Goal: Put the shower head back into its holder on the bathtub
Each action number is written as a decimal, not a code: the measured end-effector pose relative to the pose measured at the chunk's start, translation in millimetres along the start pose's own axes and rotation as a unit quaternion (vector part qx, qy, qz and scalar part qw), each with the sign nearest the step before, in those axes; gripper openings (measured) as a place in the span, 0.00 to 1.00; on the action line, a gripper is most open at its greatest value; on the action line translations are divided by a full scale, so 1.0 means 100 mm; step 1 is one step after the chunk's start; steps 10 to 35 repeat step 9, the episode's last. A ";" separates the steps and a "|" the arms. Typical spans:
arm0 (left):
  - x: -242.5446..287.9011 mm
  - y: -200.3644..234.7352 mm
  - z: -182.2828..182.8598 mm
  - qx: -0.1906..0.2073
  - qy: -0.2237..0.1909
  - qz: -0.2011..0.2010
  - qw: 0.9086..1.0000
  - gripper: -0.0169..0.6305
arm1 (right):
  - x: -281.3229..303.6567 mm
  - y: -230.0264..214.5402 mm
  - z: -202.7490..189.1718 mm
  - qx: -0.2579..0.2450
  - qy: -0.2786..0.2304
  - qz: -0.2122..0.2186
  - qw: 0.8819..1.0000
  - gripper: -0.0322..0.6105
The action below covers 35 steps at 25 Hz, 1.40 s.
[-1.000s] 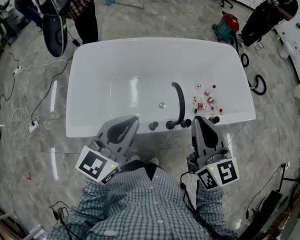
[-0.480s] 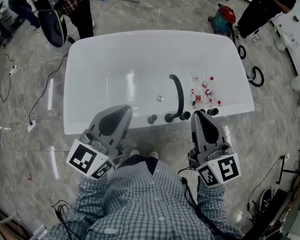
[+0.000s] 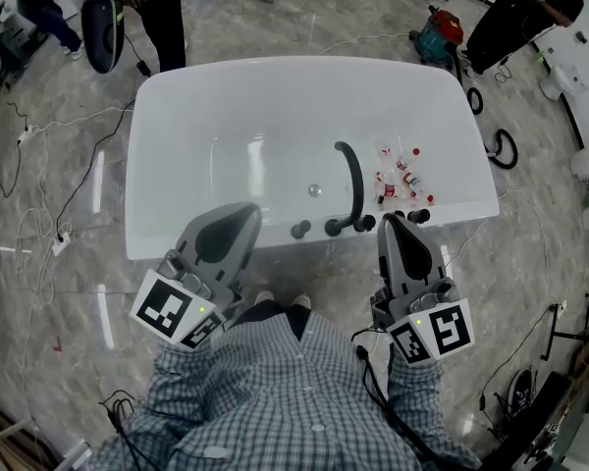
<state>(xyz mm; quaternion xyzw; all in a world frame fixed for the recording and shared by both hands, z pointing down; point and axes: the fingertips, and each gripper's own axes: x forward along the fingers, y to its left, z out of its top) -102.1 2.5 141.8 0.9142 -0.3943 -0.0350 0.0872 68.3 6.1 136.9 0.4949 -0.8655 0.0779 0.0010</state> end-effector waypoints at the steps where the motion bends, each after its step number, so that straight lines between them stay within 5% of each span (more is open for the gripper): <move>1: -0.01 0.00 0.00 0.000 0.000 0.000 1.000 0.04 | 0.00 0.01 0.00 0.000 0.000 0.000 1.000 0.07; 35: -0.05 0.02 -0.04 0.003 0.005 0.001 1.000 0.04 | 0.02 0.06 -0.04 0.001 0.000 0.005 1.000 0.07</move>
